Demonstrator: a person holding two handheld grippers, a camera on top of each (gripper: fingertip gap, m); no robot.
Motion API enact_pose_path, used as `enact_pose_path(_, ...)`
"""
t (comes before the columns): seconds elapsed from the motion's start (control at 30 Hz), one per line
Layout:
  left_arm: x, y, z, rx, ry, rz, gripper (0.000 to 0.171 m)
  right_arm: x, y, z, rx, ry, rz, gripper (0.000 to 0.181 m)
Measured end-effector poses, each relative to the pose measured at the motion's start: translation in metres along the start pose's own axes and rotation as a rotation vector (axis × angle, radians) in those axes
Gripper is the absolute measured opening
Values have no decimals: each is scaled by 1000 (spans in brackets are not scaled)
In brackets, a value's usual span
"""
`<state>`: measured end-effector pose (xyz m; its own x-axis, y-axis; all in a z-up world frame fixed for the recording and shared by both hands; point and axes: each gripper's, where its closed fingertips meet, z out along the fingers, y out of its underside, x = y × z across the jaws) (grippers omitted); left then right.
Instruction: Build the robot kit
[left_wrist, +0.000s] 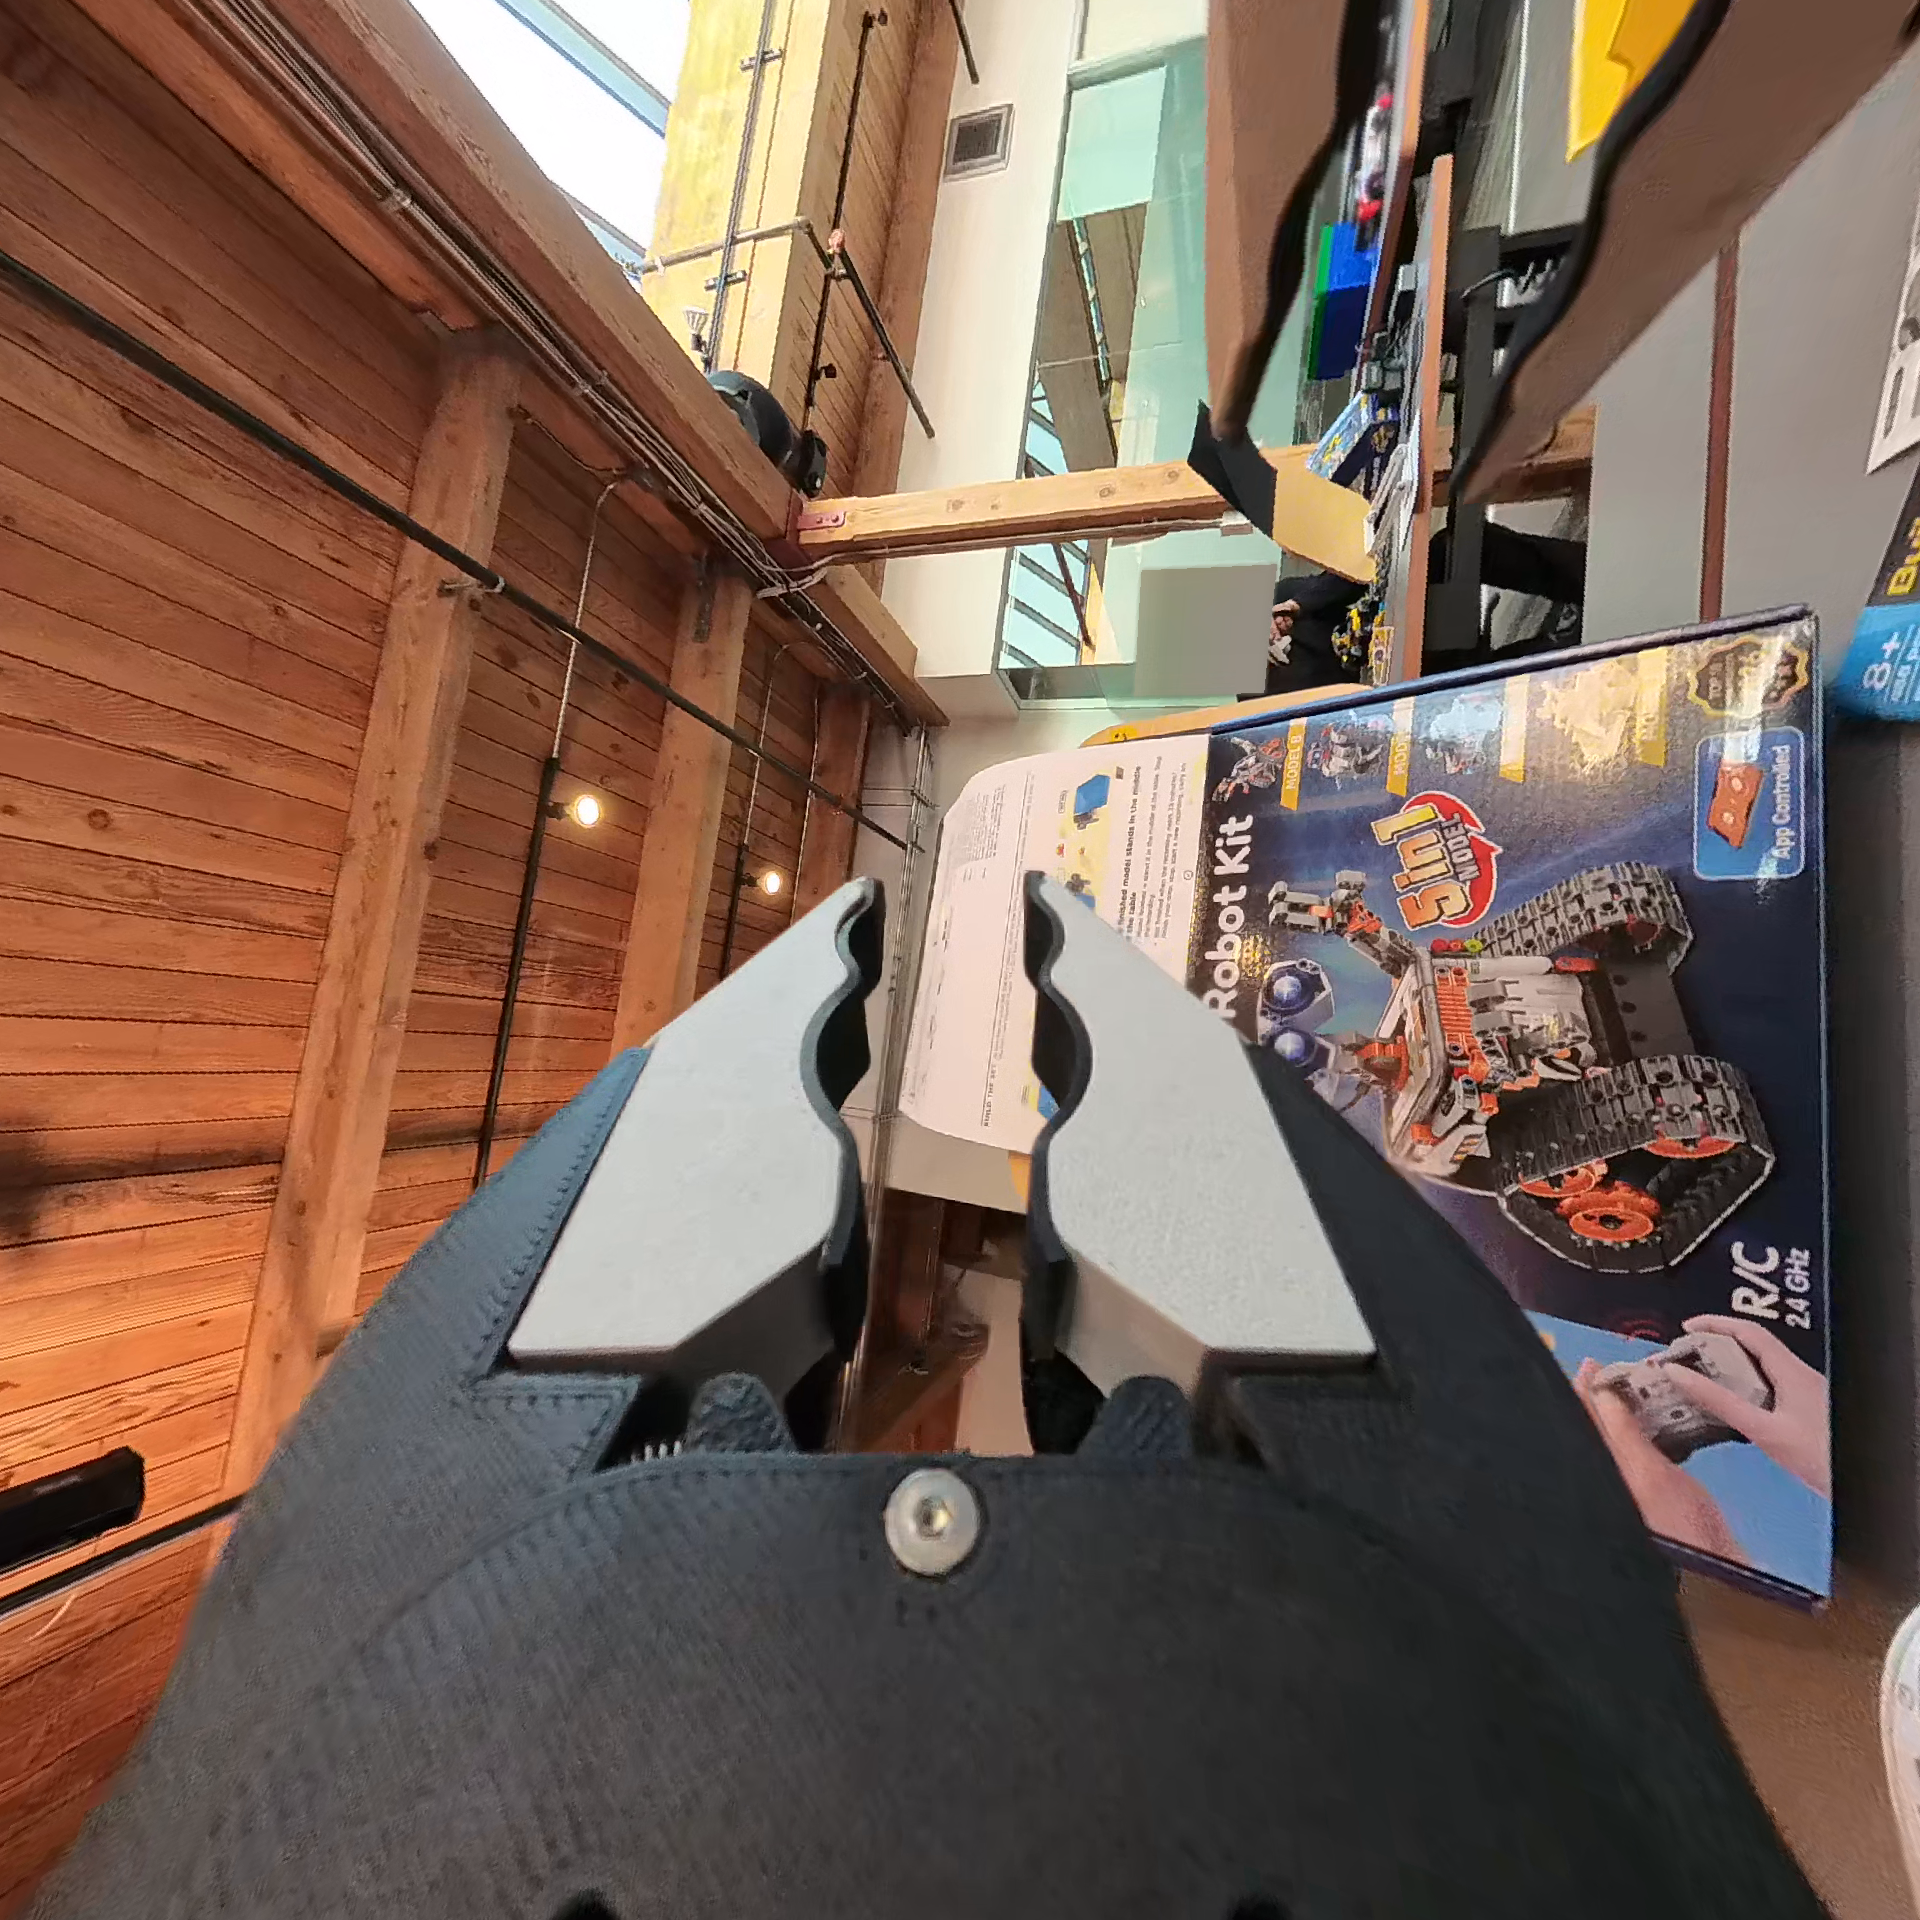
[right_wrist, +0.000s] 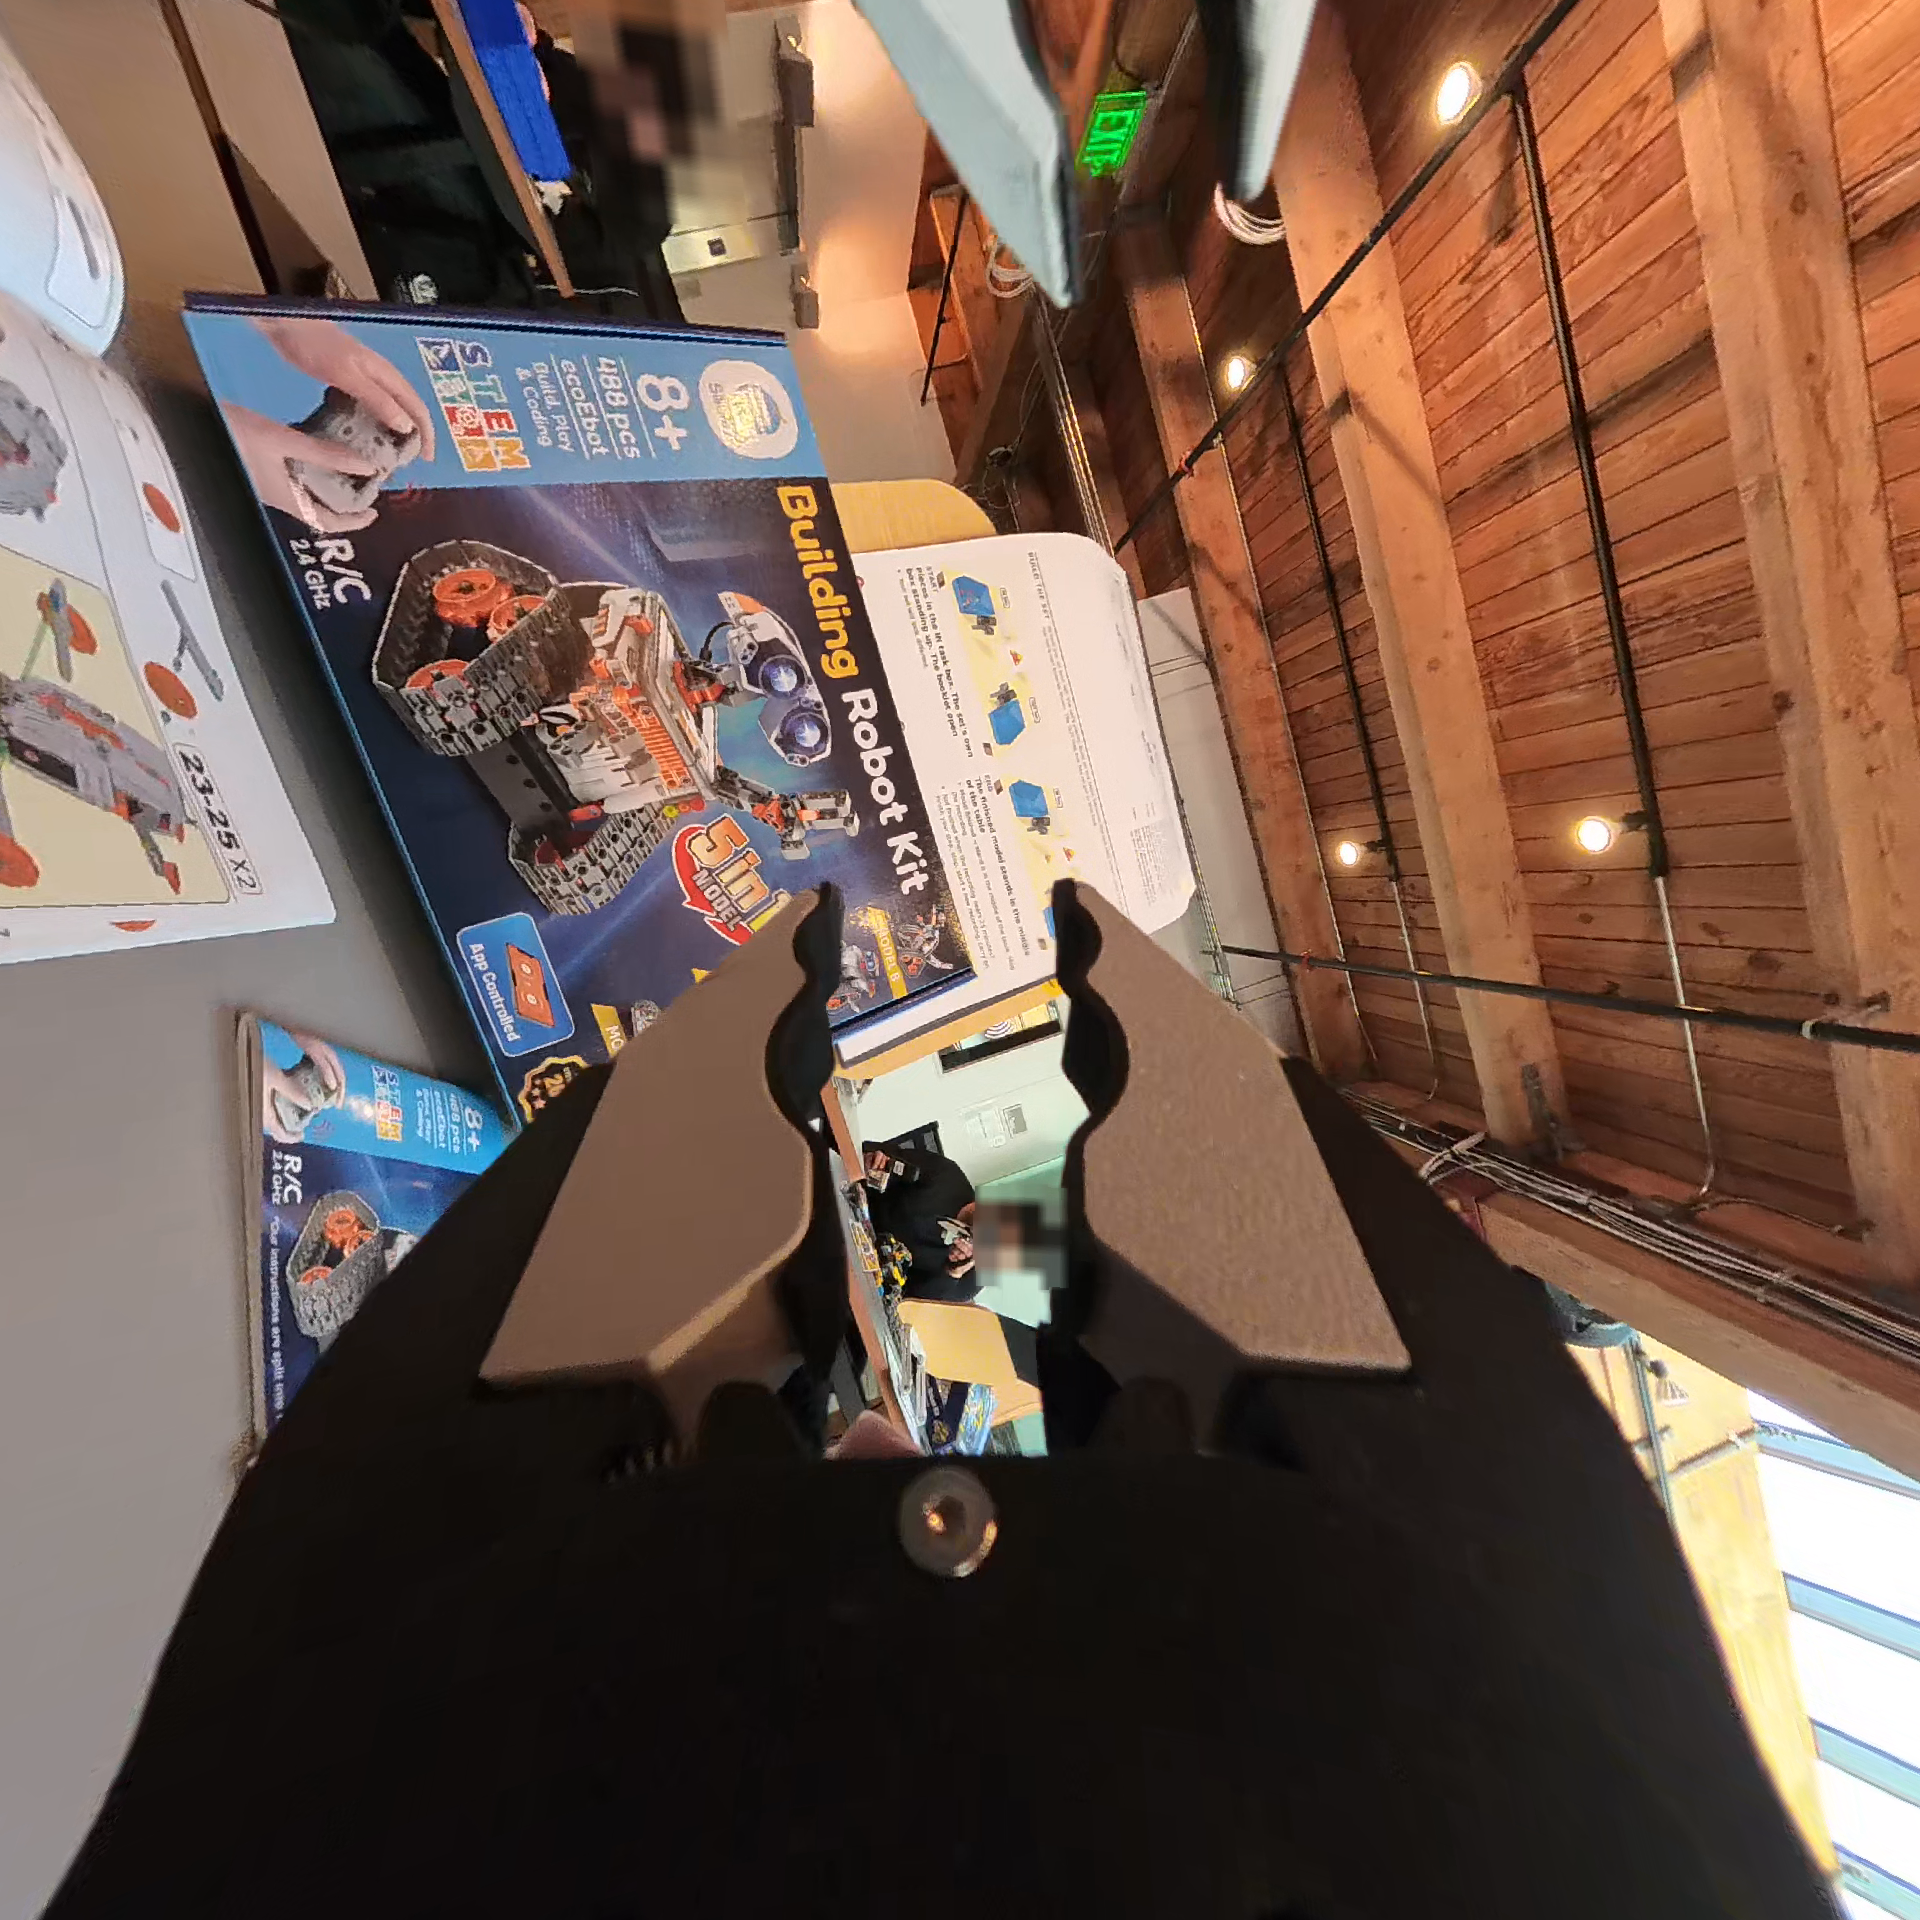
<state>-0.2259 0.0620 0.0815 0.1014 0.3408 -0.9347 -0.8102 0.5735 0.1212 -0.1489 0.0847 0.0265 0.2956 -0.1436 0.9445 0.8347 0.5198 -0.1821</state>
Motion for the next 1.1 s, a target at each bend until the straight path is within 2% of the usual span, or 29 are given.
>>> enact_pose_path(0.07,1,-1,0,3,-7,41,18,0,0,0,1,0,-4,40)
enact_pose_path(0.17,5,-4,-1,9,-17,136,17,-4,2,1,-2,-10,-17,41)
enact_pose_path(0.3,9,-3,0,-6,-21,183,22,-17,8,3,-14,-59,-36,46)
enact_pose_path(0.4,9,4,1,-25,-7,104,26,-32,9,3,-6,-133,-30,38)
enact_pose_path(0.47,6,12,2,-54,29,-81,23,-39,7,2,6,-179,64,35)
enact_pose_path(0.53,6,27,4,-119,109,-354,7,-48,9,3,-25,-258,195,35)
enact_pose_path(0.6,16,38,3,-184,252,-635,9,-54,18,4,-88,-310,279,35)
enact_pose_path(0.67,23,38,-2,-189,396,-881,3,-59,24,3,-111,-340,300,29)
enact_pose_path(0.73,18,33,-6,-132,466,-1036,0,-61,24,3,-106,-359,330,24)
enact_pose_path(0.83,5,24,-13,-32,541,-1232,0,-61,21,3,-95,-390,489,22)
enact_pose_path(0.97,-39,14,-23,222,601,-1641,0,-44,18,3,-41,-369,688,18)
enact_pose_path(1.1,-89,41,-33,486,609,-2121,0,-20,18,2,46,-343,1026,14)
